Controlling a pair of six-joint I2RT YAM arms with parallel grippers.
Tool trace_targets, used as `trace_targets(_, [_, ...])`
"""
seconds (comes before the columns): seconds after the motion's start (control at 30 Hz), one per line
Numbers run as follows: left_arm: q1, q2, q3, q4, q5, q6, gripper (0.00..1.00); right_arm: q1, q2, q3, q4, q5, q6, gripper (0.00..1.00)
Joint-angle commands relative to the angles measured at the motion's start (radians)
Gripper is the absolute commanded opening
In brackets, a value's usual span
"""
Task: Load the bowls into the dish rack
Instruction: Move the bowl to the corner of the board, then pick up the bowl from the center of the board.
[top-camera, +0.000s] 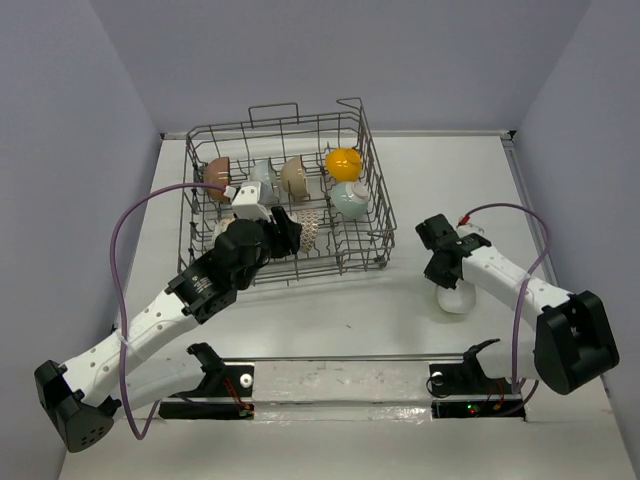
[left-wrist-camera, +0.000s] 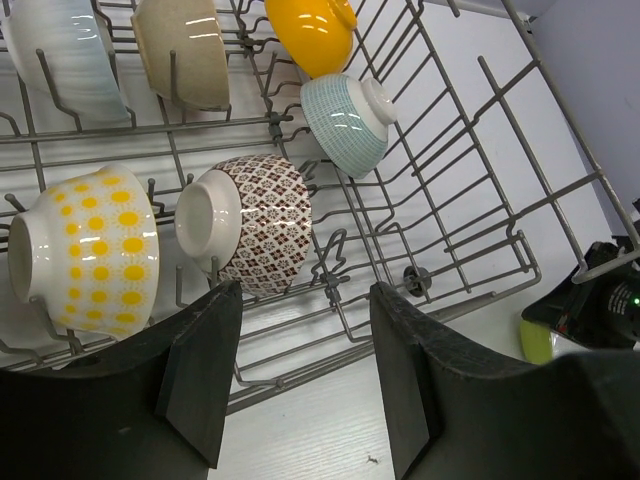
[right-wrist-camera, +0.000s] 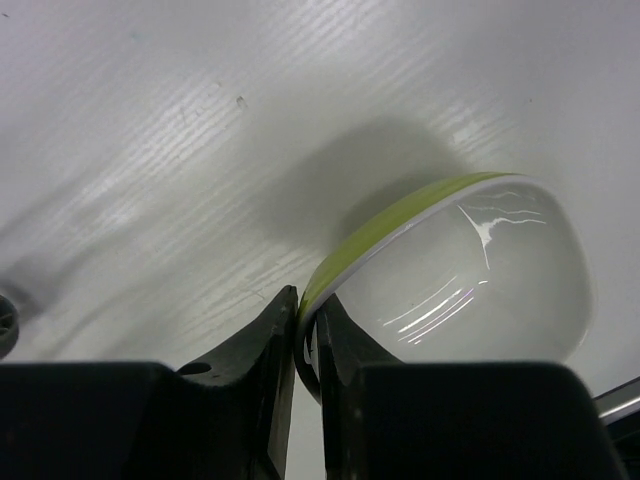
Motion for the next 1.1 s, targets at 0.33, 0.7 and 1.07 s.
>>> trace_targets(0.33, [-0.003,-0.013,-0.012,0.023,-0.013,0.014,0.63,-0.058,0.210,0.200,0.130,-0.038,-0.111,0.27])
trace_targets(0.7, [-0.004,-0.012,-0.018,0.029,-0.009,0.015,0.63,-0.058,0.140,0.281,0.059,-0.037,-0.150,0.43])
trace_targets(1.07, [-0.003,-0.029,-0.021,0.027,-0.006,0.017,0.63,-0.150,-0.137,0.087,-0.057,0.040,-0.107,0.48])
